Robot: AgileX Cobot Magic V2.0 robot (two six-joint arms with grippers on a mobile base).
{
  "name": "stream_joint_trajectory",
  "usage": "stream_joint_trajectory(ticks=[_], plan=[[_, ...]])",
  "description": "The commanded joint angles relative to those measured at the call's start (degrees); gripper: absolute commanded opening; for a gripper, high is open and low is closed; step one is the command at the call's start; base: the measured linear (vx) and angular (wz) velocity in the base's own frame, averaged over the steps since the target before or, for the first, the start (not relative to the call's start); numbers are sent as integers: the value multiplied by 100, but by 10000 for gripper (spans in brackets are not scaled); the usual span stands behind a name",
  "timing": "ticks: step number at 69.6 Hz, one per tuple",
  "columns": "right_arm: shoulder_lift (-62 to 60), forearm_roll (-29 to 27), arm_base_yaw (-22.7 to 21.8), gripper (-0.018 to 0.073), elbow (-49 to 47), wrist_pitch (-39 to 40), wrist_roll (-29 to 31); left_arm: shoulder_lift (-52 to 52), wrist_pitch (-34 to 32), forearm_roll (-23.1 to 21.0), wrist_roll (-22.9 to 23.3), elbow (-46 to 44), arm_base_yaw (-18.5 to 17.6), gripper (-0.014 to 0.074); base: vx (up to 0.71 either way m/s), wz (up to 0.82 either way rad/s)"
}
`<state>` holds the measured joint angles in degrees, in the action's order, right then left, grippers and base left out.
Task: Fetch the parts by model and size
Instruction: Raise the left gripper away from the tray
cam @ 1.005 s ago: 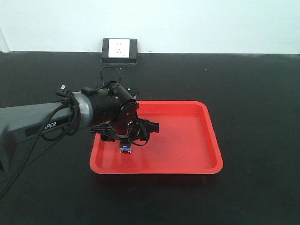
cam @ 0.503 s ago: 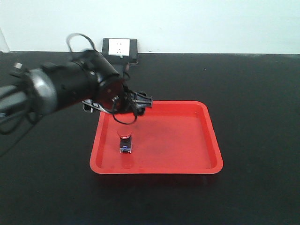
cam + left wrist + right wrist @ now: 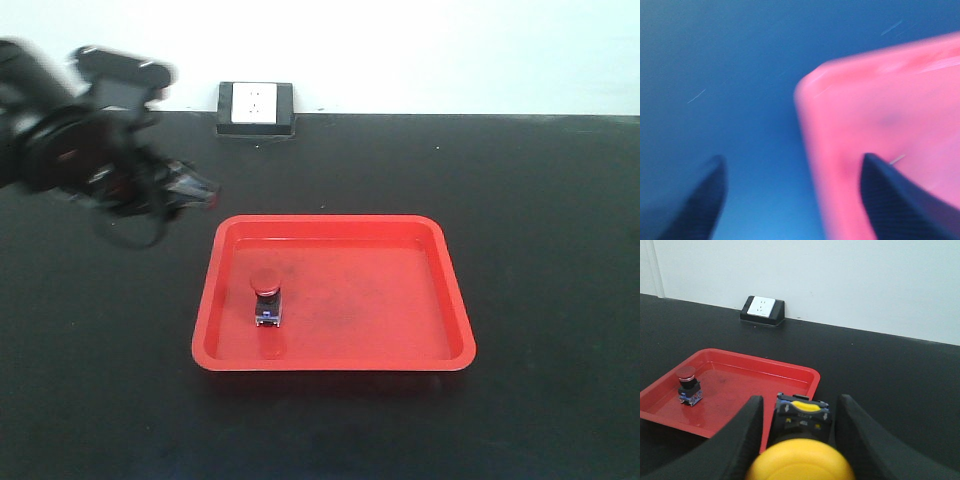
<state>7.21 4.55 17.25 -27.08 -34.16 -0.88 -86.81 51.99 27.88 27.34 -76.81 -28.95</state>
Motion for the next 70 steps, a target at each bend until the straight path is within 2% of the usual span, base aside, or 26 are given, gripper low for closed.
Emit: stream_joint_trajectory(ticks=[1,8,24,44,52,60,70], plan=[[74,56,-2,-2,-147,514,49,780,-535,178,-20,482,185,363,0,0],[74,56,-2,-2,-147,514,49,1423,-912,295,-20,1119,368,255,0,0],[74,56,-2,-2,-147,510,49,2890,-1071,1125,-20,2265,460,-8,0,0],[74,51,-2,-2,-147,510,49,5056,-1251,1186,-20,3581,455,-5,0,0],[74,53,-2,-2,-147,515,49,6018,-1335,864,-265,4064,455,-5,0,0],[74,39,-2,-2,-147,514,23,6830,-1298,133,-1070,4378,455,-5,0,0],[105,41,-2,-2,-147,516,24,7662,-1137,-983,-2092,4590,455,-5,0,0]])
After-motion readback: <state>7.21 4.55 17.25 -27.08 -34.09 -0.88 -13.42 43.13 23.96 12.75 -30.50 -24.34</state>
